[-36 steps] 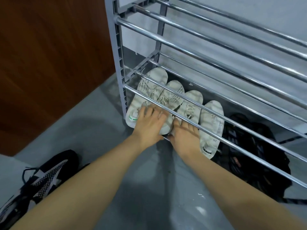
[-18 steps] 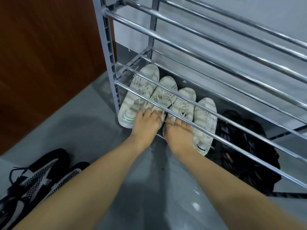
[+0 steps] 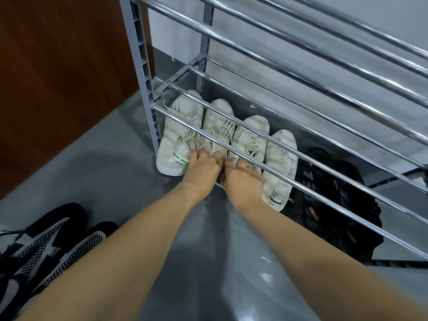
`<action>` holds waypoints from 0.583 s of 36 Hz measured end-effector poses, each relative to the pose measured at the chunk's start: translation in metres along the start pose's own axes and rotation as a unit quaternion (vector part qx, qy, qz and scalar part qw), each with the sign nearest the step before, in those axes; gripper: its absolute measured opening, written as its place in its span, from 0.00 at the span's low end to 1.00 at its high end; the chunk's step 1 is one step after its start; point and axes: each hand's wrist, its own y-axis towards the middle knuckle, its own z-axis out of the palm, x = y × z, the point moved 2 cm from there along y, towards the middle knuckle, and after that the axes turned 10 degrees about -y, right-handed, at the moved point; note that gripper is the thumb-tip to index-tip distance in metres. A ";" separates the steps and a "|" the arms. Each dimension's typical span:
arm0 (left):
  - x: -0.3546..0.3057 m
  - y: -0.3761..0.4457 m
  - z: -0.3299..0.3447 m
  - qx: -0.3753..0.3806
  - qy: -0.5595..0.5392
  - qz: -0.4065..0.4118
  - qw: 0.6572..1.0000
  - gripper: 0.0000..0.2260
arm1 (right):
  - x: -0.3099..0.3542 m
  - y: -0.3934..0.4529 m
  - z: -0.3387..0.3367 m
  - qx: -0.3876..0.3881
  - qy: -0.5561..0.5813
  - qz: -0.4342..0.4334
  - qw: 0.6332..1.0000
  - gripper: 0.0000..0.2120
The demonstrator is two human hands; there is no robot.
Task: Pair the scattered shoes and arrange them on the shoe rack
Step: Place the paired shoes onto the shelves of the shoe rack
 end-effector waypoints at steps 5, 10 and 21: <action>0.006 -0.004 -0.010 0.026 -0.010 0.012 1.000 0.23 | 0.000 -0.002 0.003 0.009 0.024 0.001 1.000 0.19; 0.009 -0.013 -0.020 0.005 0.026 0.026 0.999 0.32 | 0.002 -0.002 -0.005 0.005 0.037 -0.017 0.999 0.21; 0.045 -0.037 -0.033 -0.029 0.059 -0.148 0.987 0.40 | 0.028 0.005 -0.025 0.023 0.179 -0.120 0.976 0.24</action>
